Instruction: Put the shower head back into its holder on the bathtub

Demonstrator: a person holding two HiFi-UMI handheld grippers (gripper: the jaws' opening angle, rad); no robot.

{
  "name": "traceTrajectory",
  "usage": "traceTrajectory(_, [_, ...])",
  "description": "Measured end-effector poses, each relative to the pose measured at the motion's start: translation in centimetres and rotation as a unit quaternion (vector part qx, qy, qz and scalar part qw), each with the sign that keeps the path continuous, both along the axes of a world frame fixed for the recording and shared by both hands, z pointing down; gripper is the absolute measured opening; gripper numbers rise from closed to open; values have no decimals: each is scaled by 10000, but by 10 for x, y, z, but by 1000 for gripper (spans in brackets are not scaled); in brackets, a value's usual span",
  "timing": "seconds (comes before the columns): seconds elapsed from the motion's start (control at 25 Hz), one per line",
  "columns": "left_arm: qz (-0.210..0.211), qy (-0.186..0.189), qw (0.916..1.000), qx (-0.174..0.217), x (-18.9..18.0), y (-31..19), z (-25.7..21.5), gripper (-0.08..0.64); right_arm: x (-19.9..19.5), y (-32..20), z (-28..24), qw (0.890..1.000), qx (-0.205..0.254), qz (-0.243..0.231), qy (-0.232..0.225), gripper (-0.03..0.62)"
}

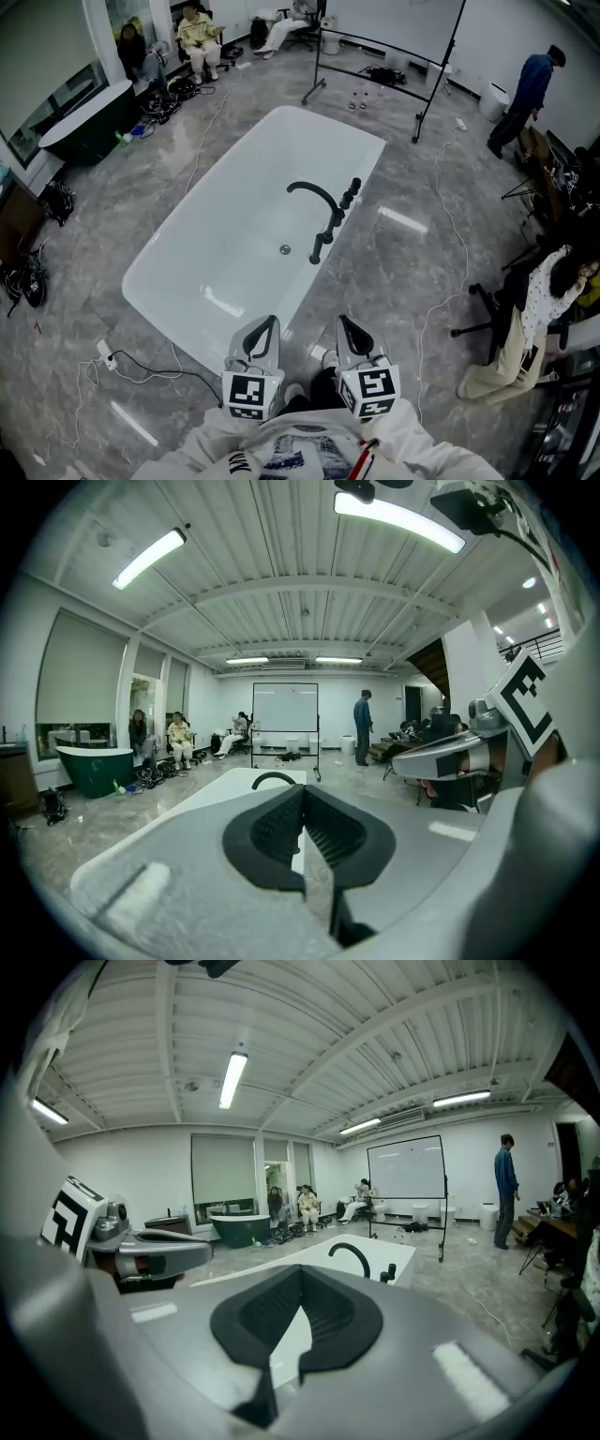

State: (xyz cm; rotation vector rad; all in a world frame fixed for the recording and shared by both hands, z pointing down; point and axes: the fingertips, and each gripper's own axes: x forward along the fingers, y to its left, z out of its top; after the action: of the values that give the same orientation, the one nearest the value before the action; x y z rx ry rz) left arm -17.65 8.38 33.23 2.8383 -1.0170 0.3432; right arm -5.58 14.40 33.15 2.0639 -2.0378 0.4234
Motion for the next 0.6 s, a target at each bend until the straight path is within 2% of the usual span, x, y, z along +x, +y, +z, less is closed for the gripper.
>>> traceTrajectory(0.6, [42, -19, 10000, -2, 33, 21, -6, -8, 24, 28, -15, 9998, 188, -3, 3, 4])
